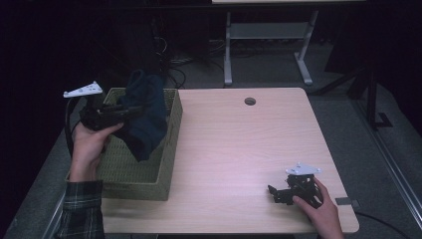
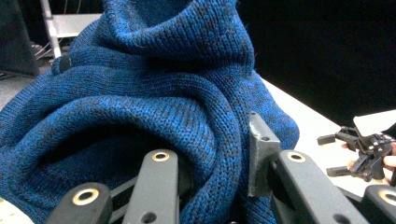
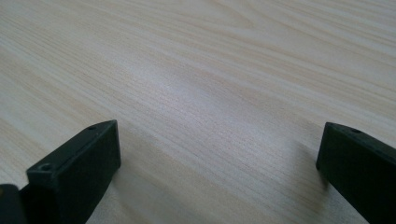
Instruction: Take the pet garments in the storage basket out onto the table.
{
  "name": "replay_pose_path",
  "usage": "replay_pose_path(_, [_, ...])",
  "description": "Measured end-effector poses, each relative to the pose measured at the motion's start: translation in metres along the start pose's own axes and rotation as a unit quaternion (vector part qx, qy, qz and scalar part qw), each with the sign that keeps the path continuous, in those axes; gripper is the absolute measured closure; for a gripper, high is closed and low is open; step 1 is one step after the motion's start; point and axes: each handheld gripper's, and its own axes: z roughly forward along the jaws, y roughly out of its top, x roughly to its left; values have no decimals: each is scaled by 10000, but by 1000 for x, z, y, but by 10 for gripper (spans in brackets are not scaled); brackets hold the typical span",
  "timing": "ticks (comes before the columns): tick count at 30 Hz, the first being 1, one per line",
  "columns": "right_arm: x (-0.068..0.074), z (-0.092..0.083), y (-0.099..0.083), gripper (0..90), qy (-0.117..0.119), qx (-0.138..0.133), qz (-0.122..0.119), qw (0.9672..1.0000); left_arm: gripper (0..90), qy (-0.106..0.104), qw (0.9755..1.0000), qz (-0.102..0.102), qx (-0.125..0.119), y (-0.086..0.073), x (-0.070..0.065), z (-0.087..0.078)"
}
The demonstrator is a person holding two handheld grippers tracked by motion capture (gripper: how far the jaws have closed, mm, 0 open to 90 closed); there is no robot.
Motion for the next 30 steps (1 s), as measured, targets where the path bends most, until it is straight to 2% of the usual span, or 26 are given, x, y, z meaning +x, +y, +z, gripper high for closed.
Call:
replay_pose_path(14, [0, 0, 0, 0, 1, 2, -12, 10000, 697, -207, 9995, 234, -53, 27, -21, 20])
replay_pose_path(23, [0, 0, 0, 0, 3, 2, -12, 10000, 696, -424, 9987, 279, -78, 36, -34, 46])
replay_pose_path(30, [0, 0, 0, 0, -1, 6, -15, 10000, 696, -608, 9974, 390, -4, 43, -49, 71])
